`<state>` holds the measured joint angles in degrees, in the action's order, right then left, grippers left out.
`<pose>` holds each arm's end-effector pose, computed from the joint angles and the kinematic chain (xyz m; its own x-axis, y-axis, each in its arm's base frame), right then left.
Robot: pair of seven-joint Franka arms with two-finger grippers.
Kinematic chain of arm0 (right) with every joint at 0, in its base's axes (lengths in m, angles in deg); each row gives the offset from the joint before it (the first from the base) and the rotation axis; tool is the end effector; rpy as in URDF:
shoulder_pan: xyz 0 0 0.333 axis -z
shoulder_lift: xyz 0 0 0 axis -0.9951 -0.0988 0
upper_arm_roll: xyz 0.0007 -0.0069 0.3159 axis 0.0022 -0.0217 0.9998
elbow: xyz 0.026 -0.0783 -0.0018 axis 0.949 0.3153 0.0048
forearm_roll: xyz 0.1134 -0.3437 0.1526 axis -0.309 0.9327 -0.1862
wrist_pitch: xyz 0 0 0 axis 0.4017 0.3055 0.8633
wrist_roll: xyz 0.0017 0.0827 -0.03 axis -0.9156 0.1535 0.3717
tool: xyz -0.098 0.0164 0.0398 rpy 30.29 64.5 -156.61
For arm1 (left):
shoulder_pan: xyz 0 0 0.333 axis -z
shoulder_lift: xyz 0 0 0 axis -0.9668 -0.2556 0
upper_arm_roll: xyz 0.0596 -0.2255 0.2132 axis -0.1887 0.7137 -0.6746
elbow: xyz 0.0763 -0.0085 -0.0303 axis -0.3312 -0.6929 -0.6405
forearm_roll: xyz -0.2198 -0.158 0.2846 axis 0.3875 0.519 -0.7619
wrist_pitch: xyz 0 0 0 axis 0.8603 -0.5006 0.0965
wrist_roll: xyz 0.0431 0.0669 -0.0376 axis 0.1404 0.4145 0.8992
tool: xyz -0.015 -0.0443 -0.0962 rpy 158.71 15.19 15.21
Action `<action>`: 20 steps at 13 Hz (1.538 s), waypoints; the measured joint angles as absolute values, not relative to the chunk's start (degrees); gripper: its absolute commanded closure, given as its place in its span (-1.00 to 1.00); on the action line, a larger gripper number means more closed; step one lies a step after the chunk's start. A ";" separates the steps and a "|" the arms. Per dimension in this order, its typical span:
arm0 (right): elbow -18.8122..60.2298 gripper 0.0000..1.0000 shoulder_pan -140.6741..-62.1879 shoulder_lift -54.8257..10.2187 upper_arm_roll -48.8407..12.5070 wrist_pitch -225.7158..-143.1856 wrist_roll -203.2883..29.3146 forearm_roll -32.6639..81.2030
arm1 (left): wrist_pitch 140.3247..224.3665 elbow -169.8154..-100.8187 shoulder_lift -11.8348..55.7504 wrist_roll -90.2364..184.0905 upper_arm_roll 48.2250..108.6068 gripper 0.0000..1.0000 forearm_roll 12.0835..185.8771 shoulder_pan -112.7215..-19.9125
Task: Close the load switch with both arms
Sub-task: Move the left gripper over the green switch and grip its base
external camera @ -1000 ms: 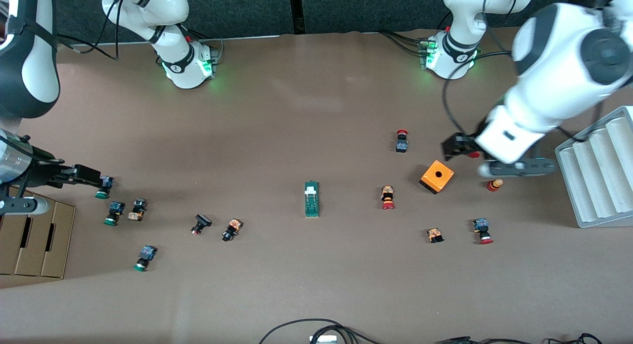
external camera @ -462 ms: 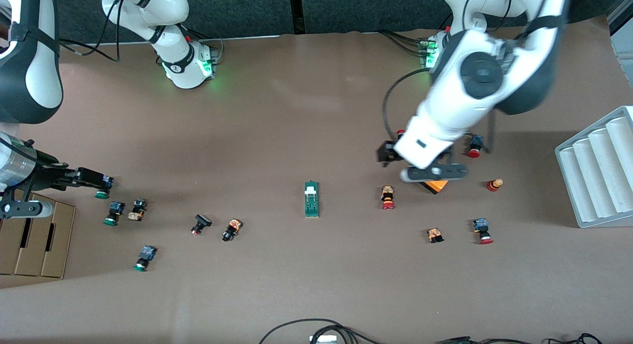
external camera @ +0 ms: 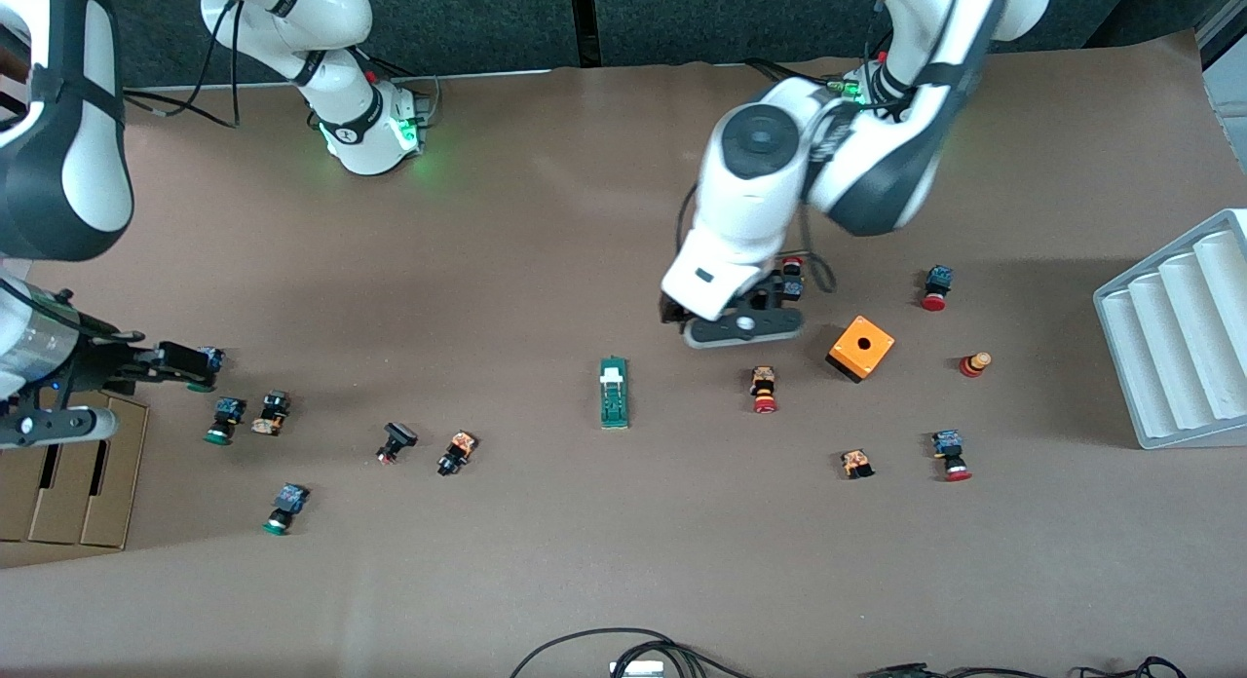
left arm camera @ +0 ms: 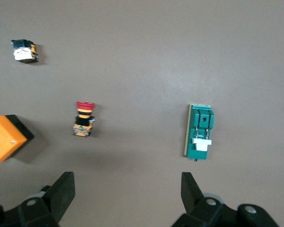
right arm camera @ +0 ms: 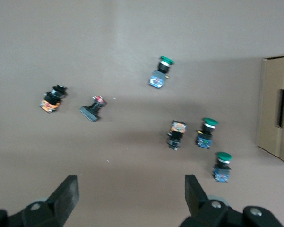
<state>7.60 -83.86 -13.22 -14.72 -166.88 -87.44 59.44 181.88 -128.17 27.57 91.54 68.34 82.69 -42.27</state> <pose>0.6346 -0.0222 0.5217 0.9980 0.0492 -0.0384 0.0483 -0.9985 -0.0254 0.5146 -0.4250 0.4333 0.9862 0.1316 0.1000 0.1310 -0.9913 0.0131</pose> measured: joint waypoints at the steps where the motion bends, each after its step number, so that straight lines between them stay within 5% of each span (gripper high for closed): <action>1: 7.60 -1.00 -83.80 -13.61 -14.90 -167.14 -87.63 58.37 | 183.69 -128.22 26.25 94.52 68.33 -0.97 80.83 -40.80; 7: 7.60 -1.00 -83.67 -14.45 -15.27 -167.29 -88.01 57.72 | 194.47 -128.36 17.71 116.67 68.32 -0.96 66.45 -33.79; 20: 7.61 -1.00 -82.44 -15.99 -15.30 -167.30 -90.02 57.61 | 197.33 -128.33 4.61 159.56 68.32 -0.96 25.92 -24.89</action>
